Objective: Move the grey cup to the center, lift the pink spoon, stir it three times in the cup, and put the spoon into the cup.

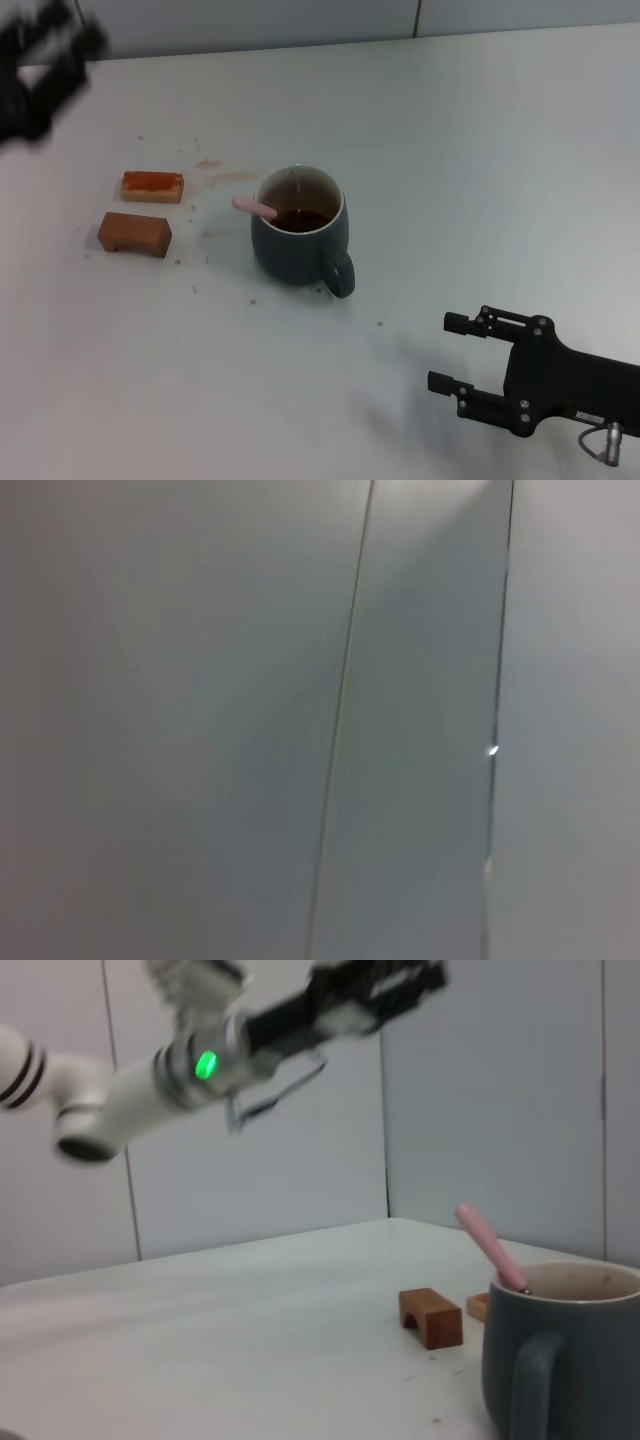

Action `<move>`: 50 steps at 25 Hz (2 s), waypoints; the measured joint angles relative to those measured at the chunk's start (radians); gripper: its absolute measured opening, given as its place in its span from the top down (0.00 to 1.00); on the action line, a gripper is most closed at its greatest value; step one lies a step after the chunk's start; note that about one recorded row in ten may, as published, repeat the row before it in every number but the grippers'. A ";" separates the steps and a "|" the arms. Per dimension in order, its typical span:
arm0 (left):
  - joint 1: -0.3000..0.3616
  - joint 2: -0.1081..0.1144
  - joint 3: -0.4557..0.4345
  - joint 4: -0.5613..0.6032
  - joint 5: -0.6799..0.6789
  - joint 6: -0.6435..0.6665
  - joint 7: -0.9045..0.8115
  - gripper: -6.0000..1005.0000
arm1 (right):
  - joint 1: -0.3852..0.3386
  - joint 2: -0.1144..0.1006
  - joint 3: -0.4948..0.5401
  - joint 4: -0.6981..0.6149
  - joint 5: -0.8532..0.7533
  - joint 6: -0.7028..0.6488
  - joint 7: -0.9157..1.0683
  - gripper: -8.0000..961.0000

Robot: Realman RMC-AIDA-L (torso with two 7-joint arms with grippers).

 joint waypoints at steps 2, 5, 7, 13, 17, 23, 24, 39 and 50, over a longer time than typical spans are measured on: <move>0.026 0.001 0.004 -0.107 0.002 0.027 0.166 0.47 | -0.001 0.000 0.000 0.000 0.006 0.000 -0.001 0.30; 0.056 0.002 0.011 -0.236 0.032 0.047 0.349 0.47 | -0.002 0.000 0.000 -0.001 0.006 0.000 -0.002 0.30; 0.080 0.003 0.013 -0.297 0.057 0.047 0.444 0.44 | -0.002 0.000 0.000 -0.001 0.006 0.000 -0.002 0.30; 0.142 0.002 0.028 -0.394 0.113 0.035 0.602 0.28 | -0.003 0.000 0.000 -0.001 0.006 0.007 -0.005 0.30; 0.144 0.000 0.036 -0.428 0.160 -0.045 0.618 0.17 | -0.004 0.001 0.000 -0.004 0.006 0.007 -0.009 0.30; 0.132 -0.001 0.054 -0.484 0.165 -0.059 0.672 0.14 | -0.011 0.002 0.000 -0.008 0.006 0.007 -0.017 0.30; 0.132 -0.001 0.054 -0.484 0.165 -0.059 0.672 0.14 | -0.011 0.002 0.000 -0.008 0.006 0.007 -0.017 0.30; 0.135 -0.001 0.056 -0.486 0.166 -0.050 0.672 0.14 | -0.012 0.002 0.000 -0.008 0.006 0.009 -0.018 0.30; 0.135 -0.004 0.061 -0.492 0.169 -0.048 0.674 0.14 | -0.012 0.002 0.000 -0.008 0.006 0.007 -0.019 0.30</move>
